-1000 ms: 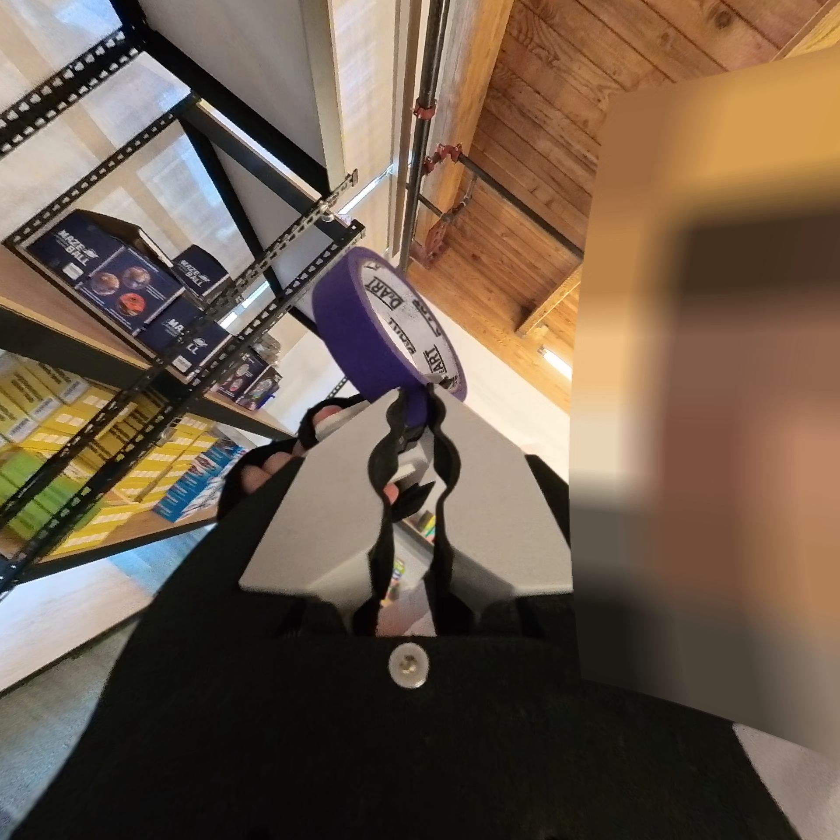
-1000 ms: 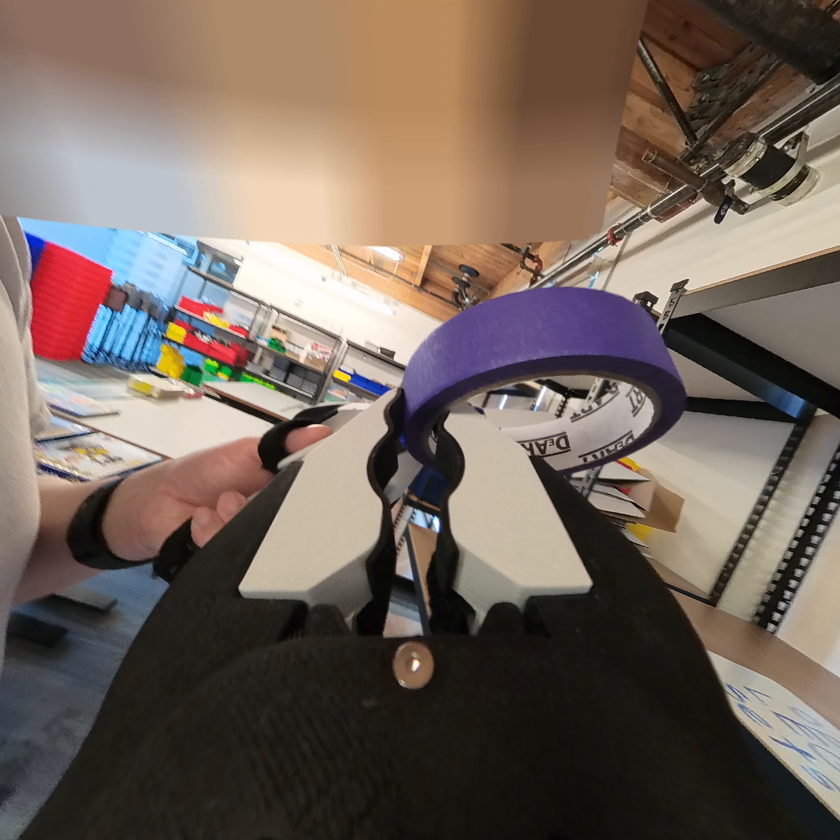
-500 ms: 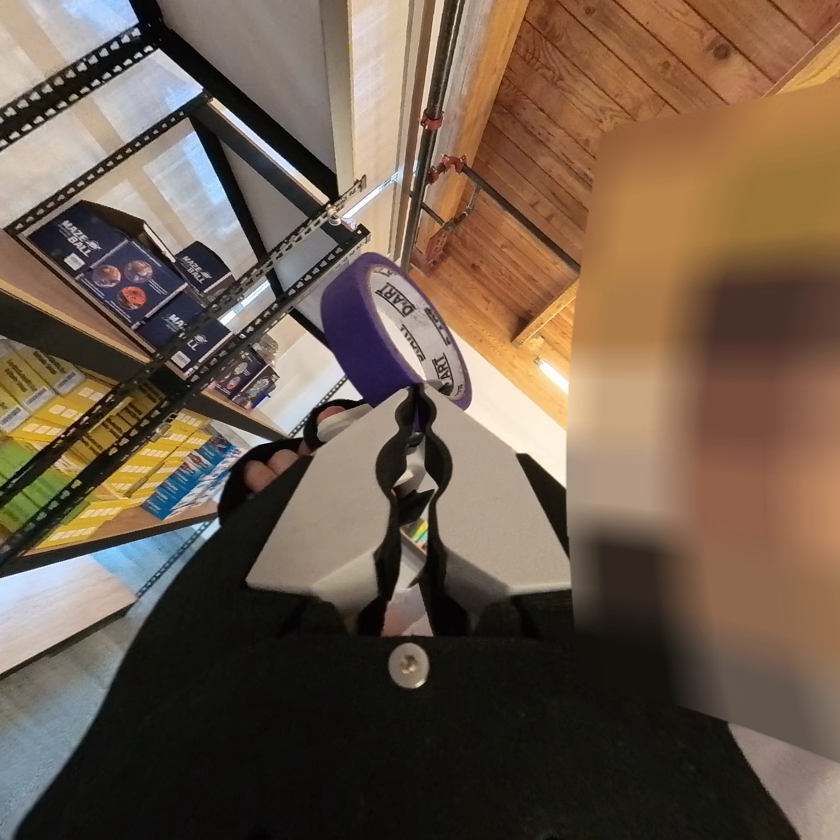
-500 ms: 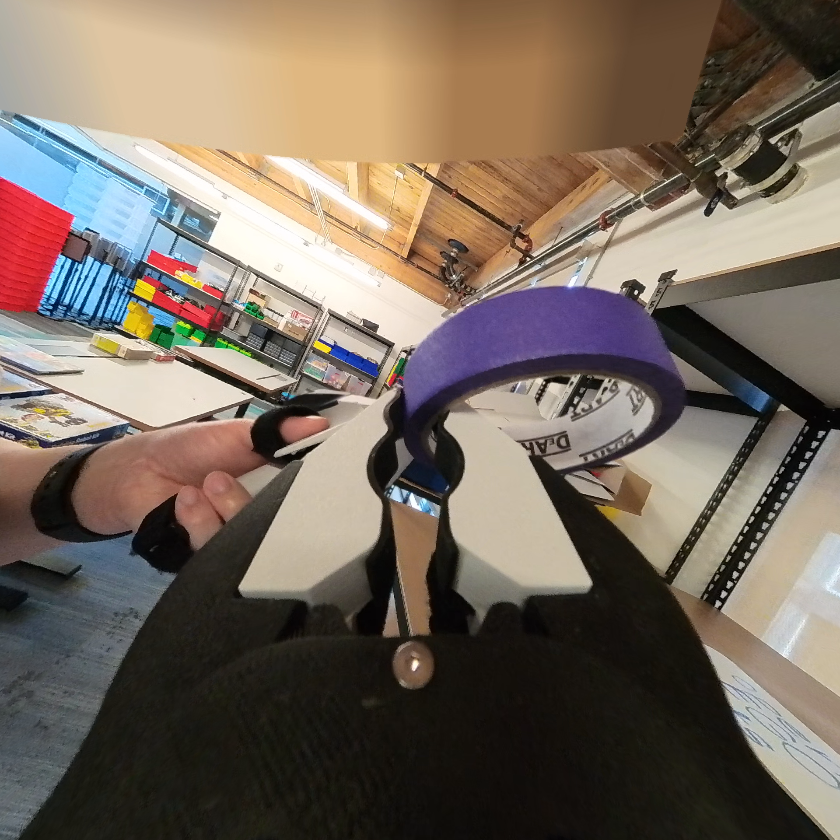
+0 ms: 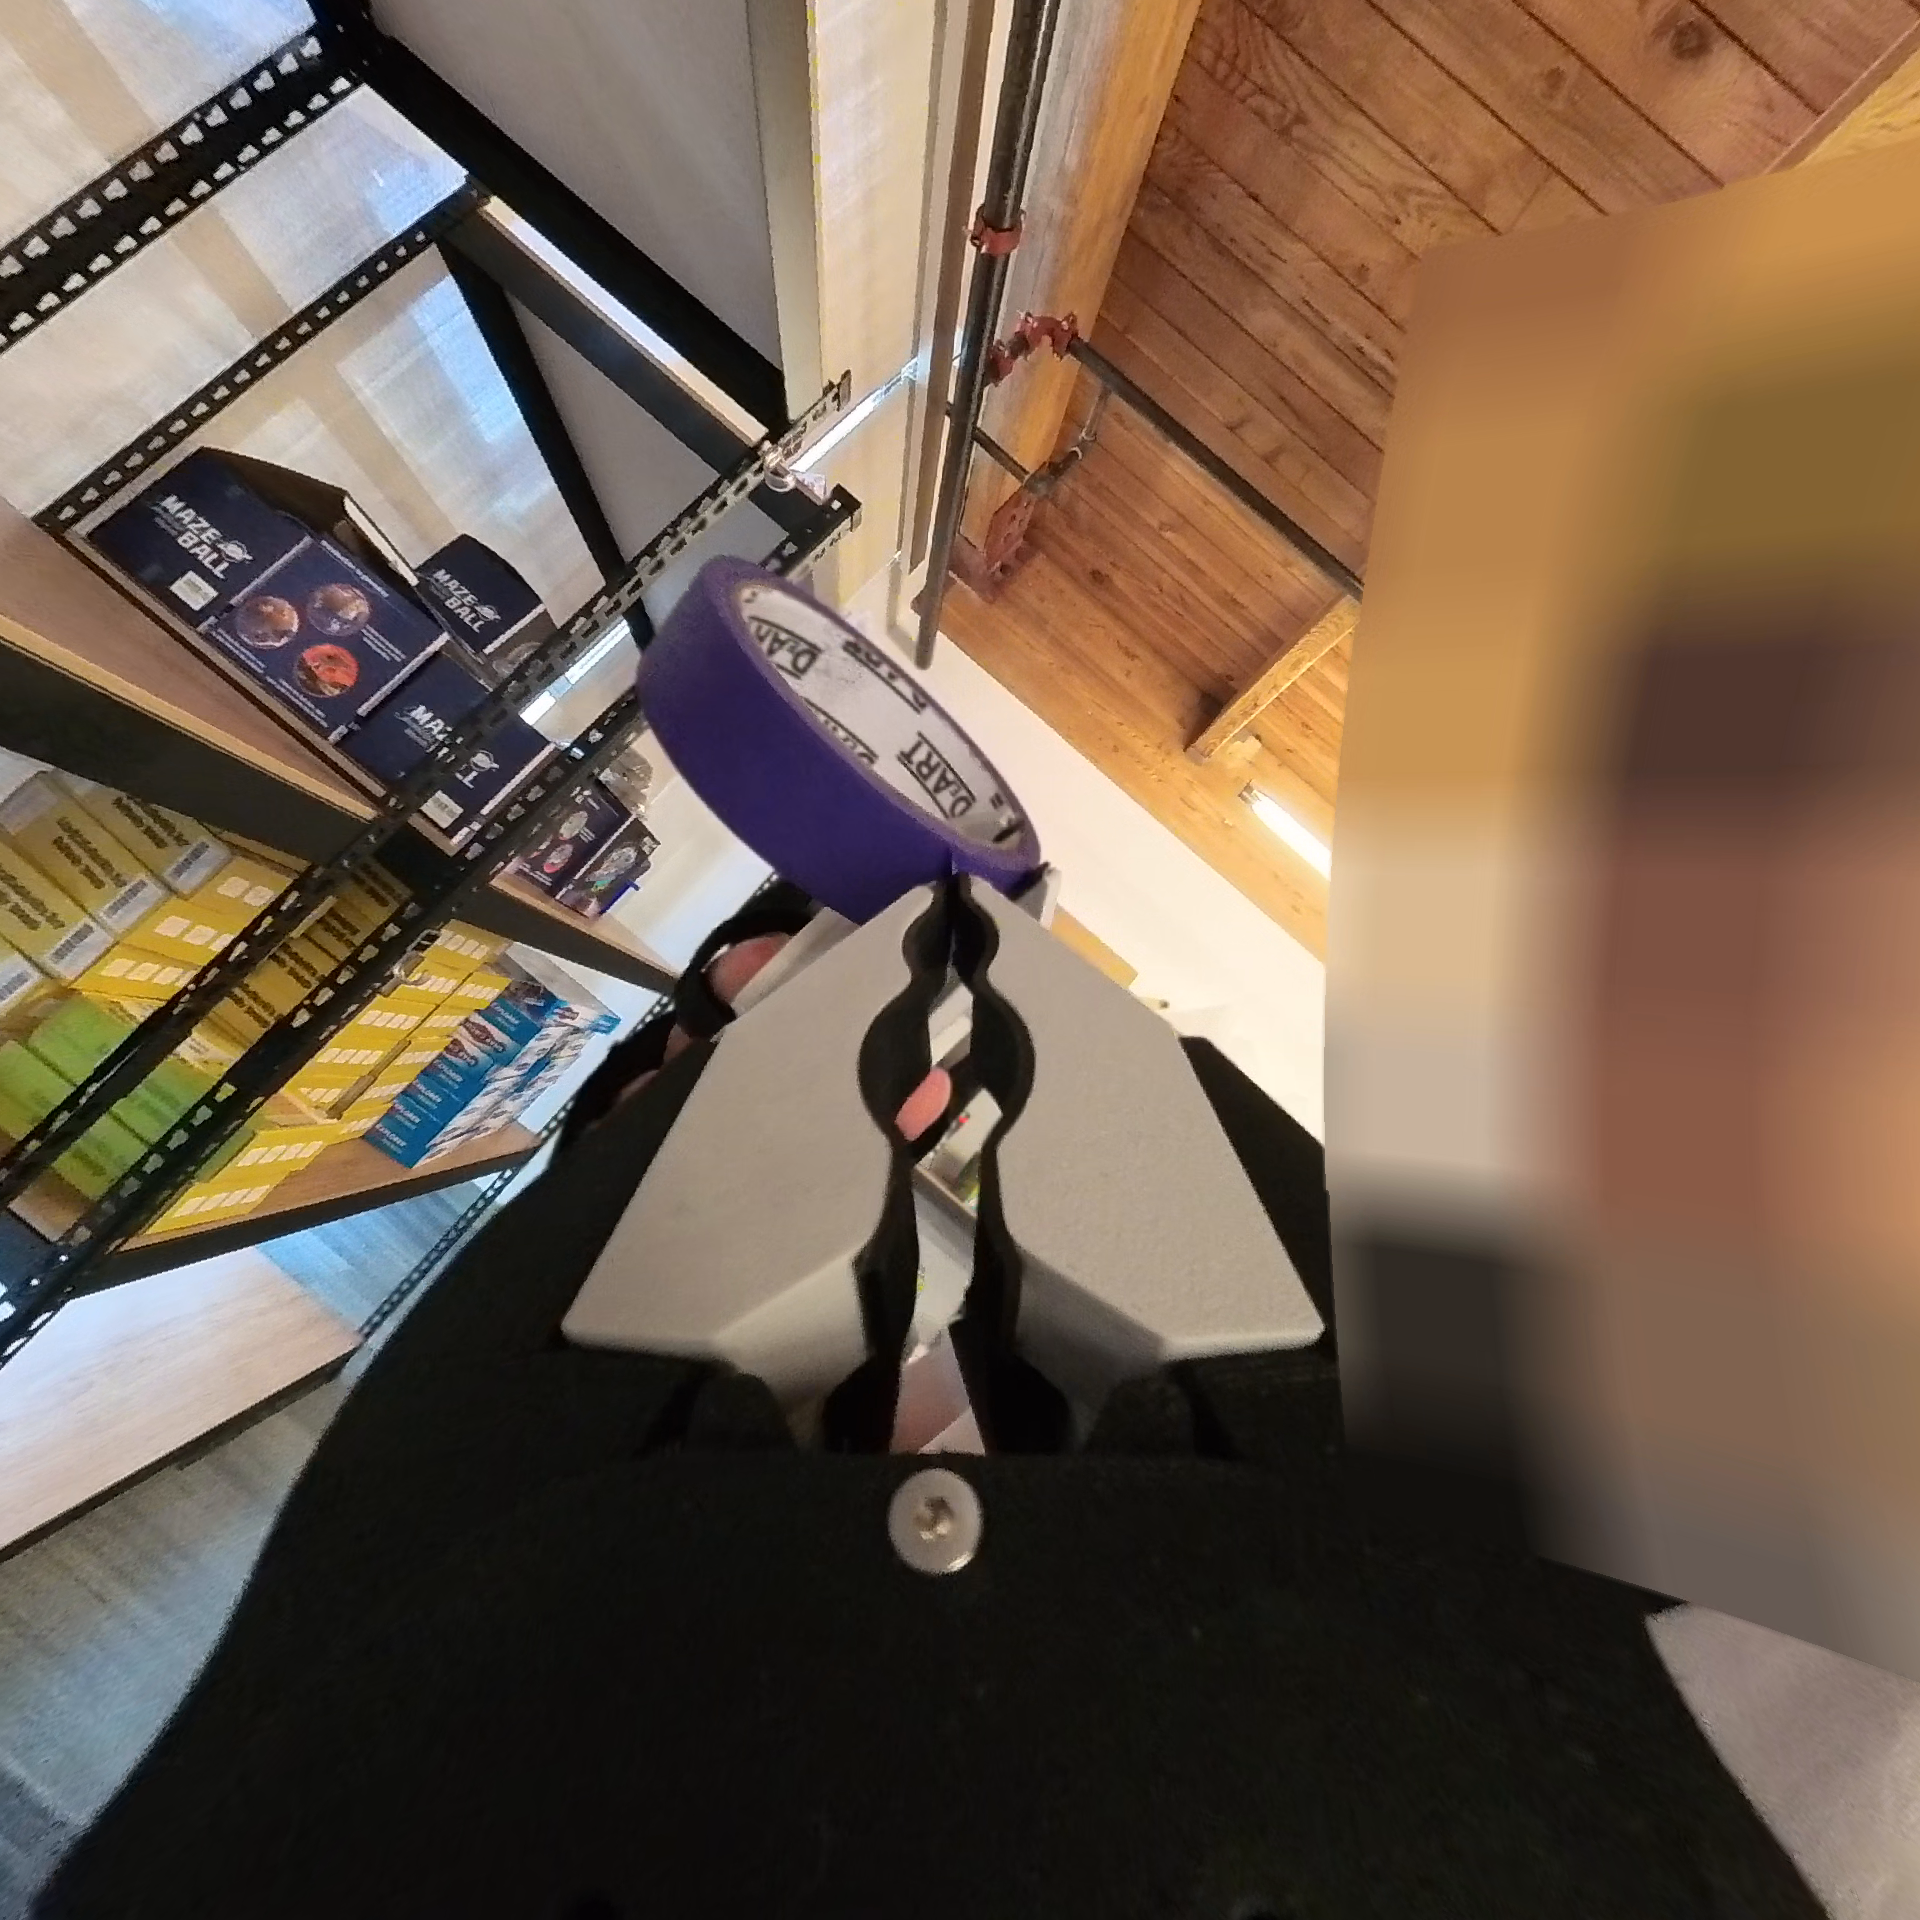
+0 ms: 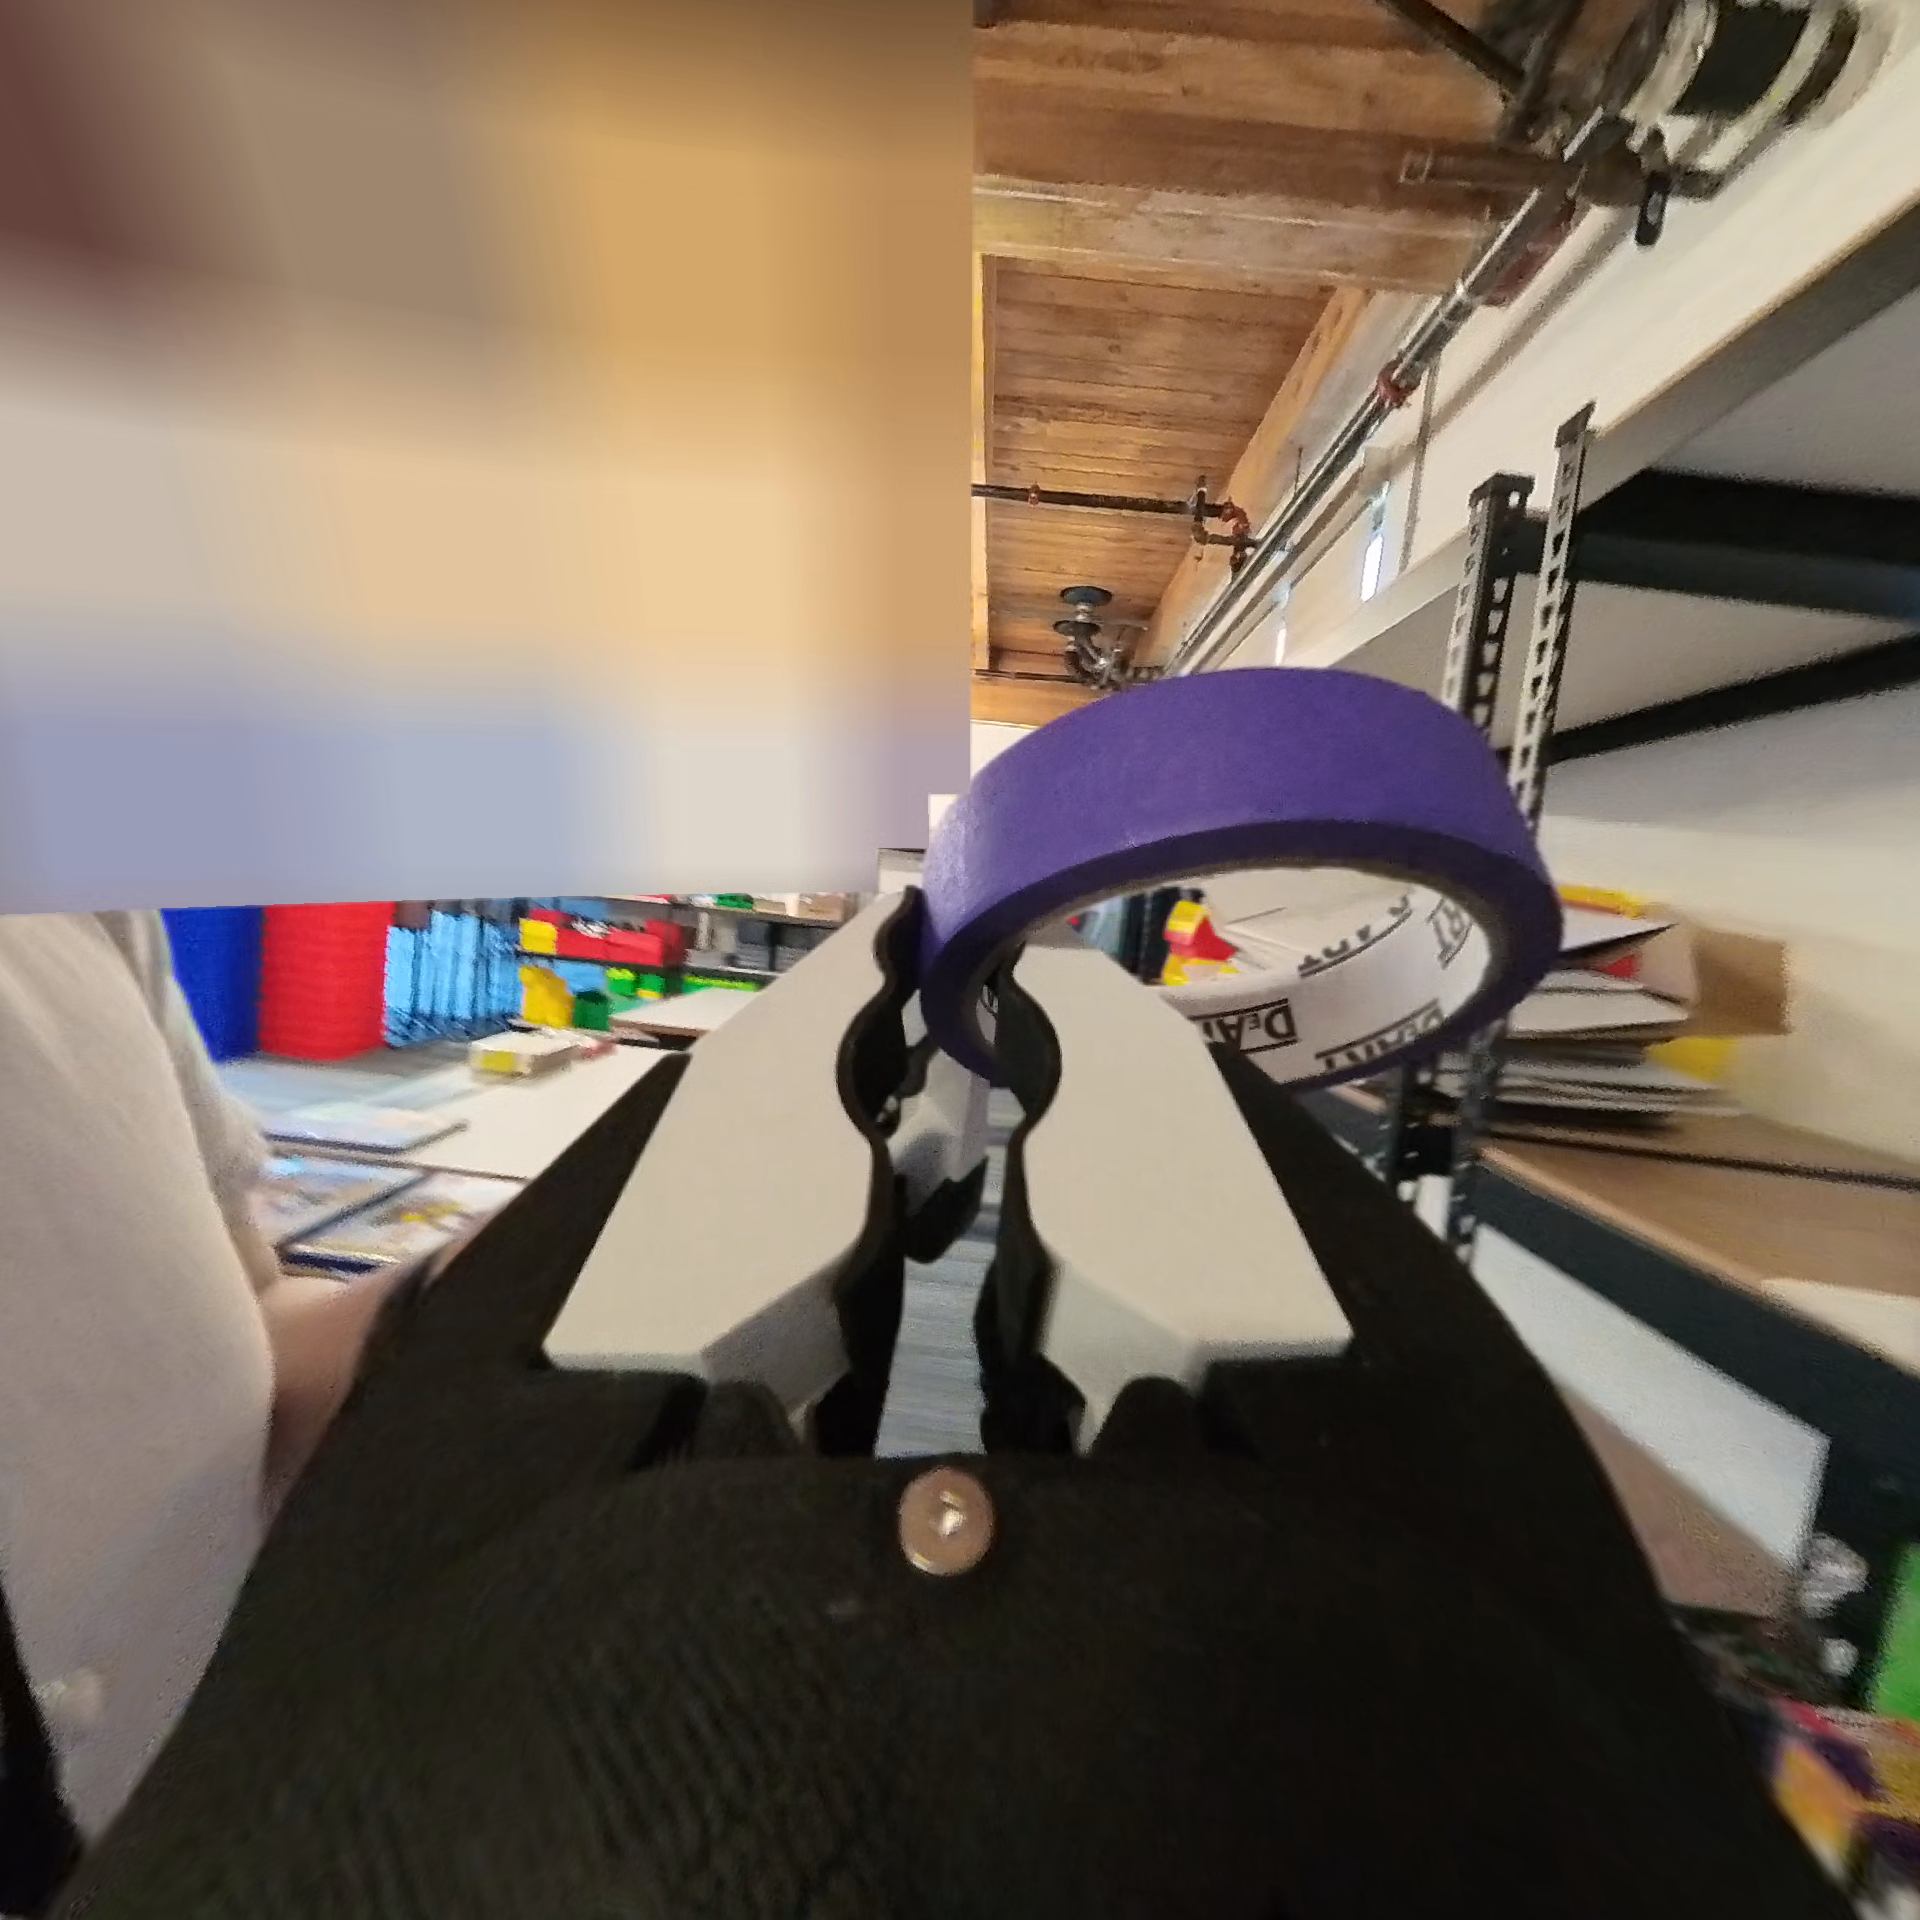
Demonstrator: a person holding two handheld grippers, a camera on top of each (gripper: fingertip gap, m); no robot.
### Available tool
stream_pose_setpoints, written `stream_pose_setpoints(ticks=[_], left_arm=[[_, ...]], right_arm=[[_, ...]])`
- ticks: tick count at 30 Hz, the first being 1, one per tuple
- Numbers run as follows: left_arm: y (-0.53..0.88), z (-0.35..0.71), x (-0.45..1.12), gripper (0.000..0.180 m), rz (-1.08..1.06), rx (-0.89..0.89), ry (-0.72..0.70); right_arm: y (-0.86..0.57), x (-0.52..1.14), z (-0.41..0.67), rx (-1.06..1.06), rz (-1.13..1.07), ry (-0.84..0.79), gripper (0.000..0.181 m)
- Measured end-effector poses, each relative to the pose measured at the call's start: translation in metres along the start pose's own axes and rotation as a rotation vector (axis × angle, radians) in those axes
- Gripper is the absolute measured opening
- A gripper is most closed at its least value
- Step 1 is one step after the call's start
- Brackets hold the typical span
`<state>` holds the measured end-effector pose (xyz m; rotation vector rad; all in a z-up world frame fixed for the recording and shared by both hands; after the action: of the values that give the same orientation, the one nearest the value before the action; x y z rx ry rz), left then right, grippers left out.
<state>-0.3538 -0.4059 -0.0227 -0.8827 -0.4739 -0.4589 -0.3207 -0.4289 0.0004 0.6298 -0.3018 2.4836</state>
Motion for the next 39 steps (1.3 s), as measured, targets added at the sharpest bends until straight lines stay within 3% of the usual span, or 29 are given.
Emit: stream_pose_setpoints(ticks=[1, 15, 19, 23, 24, 25, 31, 39], left_arm=[[0.001, 0.0, -0.001, 0.0, 0.005, 0.006, 0.007], [0.028, -0.004, -0.025, 0.0, 0.213, 0.234, 0.224], [0.034, 0.005, -0.041, 0.0, 0.236, 0.213, 0.2], [0.035, 0.011, -0.042, 0.0, 0.234, 0.194, 0.15], [0.035, 0.01, -0.038, 0.033, 0.23, 0.179, 0.135], [0.038, 0.008, -0.033, 0.04, 0.231, 0.158, 0.134], [0.047, -0.002, -0.018, 0.001, 0.192, 0.062, 0.121], [0.057, -0.01, -0.021, 0.0, 0.173, 0.005, 0.149]], right_arm=[[-0.001, 0.0, 0.0, 0.05, 0.007, -0.008, 0.008], [-0.032, -0.01, -0.031, 0.741, 0.04, 0.029, 0.007], [-0.053, -0.024, -0.024, 0.86, 0.017, -0.081, 0.008], [-0.058, -0.031, -0.031, 0.777, -0.015, -0.012, 0.008], [-0.055, -0.029, -0.033, 0.724, -0.021, 0.016, 0.007], [-0.052, -0.026, -0.037, 0.669, -0.029, 0.047, 0.007], [-0.043, -0.015, -0.047, 0.421, -0.071, 0.159, 0.008], [-0.044, -0.02, -0.051, 0.367, -0.105, 0.206, 0.008]])
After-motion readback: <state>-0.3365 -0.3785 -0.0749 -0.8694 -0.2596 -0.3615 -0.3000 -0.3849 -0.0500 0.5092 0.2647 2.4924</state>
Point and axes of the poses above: each gripper's, where its closed fingertips meet, x out along the fingers, z out of its top, y = z × x across the jaws, the point moved 2 cm from there along -x, back along the fingers, and after that the axes turned 2 degrees about x, right-handed, at the moved point
